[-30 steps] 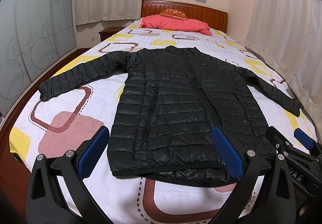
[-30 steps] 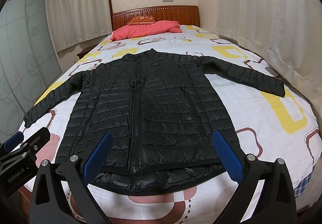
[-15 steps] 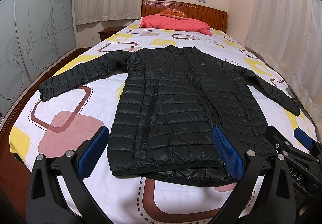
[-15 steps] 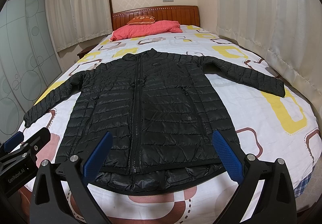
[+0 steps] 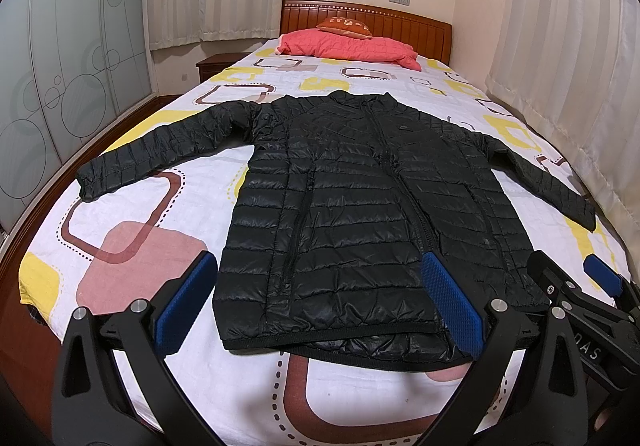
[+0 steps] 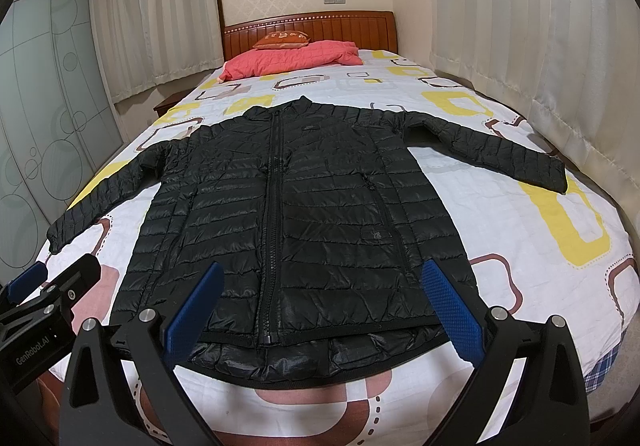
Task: Fold large clothes
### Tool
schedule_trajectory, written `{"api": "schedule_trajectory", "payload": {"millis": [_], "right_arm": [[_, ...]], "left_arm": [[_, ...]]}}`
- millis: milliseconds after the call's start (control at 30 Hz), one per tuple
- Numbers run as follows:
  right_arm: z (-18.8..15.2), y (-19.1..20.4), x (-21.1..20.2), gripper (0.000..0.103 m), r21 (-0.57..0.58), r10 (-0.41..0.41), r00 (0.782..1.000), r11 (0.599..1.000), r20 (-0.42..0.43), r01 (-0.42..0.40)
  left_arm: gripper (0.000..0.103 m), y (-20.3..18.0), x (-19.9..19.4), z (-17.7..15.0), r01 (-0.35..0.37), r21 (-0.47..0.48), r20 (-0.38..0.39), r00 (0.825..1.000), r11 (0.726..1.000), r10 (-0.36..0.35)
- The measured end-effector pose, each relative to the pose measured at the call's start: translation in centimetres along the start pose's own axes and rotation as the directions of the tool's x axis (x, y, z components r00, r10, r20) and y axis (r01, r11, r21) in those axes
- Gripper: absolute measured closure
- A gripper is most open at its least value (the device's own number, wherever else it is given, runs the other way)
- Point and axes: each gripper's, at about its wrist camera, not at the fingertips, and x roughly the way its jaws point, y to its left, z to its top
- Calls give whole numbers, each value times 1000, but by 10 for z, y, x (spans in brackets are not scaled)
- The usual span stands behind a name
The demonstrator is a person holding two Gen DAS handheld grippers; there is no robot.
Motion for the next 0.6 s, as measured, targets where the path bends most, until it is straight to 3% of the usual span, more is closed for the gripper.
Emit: {"api": "schedule_trajectory", "payload": {"millis": [600], "right_arm": [[1,1,10,5,5,6,1000,1000,-13,-6]], "left_arm": [[2,4,16,-11,3,1,-24,1000,1000,-3]]}}
